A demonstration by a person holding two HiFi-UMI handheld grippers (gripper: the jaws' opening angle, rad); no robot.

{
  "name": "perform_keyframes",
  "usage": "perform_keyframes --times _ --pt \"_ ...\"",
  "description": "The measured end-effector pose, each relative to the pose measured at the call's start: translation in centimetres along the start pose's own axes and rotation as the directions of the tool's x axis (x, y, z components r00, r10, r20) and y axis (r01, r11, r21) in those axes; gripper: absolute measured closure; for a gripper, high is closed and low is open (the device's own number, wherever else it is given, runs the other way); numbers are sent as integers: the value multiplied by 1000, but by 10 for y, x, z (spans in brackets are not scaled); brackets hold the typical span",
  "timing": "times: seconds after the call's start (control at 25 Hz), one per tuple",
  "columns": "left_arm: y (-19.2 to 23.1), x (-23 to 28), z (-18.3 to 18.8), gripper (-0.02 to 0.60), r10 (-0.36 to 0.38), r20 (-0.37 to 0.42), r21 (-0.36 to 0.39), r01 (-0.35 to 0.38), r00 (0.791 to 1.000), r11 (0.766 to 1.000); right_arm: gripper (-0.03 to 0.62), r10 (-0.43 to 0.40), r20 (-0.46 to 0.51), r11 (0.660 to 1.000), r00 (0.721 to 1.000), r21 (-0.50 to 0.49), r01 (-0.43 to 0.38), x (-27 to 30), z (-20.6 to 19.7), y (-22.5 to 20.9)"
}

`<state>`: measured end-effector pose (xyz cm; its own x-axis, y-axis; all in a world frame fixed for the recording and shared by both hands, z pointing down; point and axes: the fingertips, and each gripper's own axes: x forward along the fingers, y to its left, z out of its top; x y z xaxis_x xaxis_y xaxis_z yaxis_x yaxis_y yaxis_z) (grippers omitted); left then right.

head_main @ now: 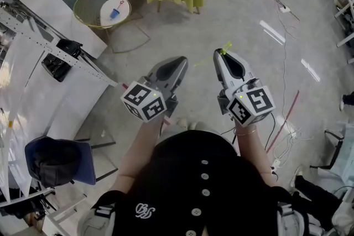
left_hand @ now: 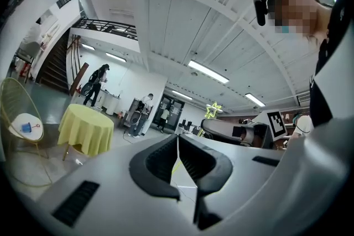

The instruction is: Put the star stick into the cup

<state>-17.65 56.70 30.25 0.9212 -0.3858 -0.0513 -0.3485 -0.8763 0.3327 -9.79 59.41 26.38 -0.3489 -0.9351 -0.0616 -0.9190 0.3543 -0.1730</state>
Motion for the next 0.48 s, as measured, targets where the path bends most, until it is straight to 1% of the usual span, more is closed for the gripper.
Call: perform_keyframes --times 0.12,0.28,0.48 --pt "3 1 6 561 -9 12 10 9 1000 1000 579 14 21 1000 1000 -9 -13 6 3 3" --pt "16 0 10 561 -15 10 20 15 1000 1000 579 -5 29 1000 1000 13 5 16 2 2" --pt "33 -2 16 561 -20 0 27 20 1000 999 579 -39 7 999 999 25 39 32 -3 0"
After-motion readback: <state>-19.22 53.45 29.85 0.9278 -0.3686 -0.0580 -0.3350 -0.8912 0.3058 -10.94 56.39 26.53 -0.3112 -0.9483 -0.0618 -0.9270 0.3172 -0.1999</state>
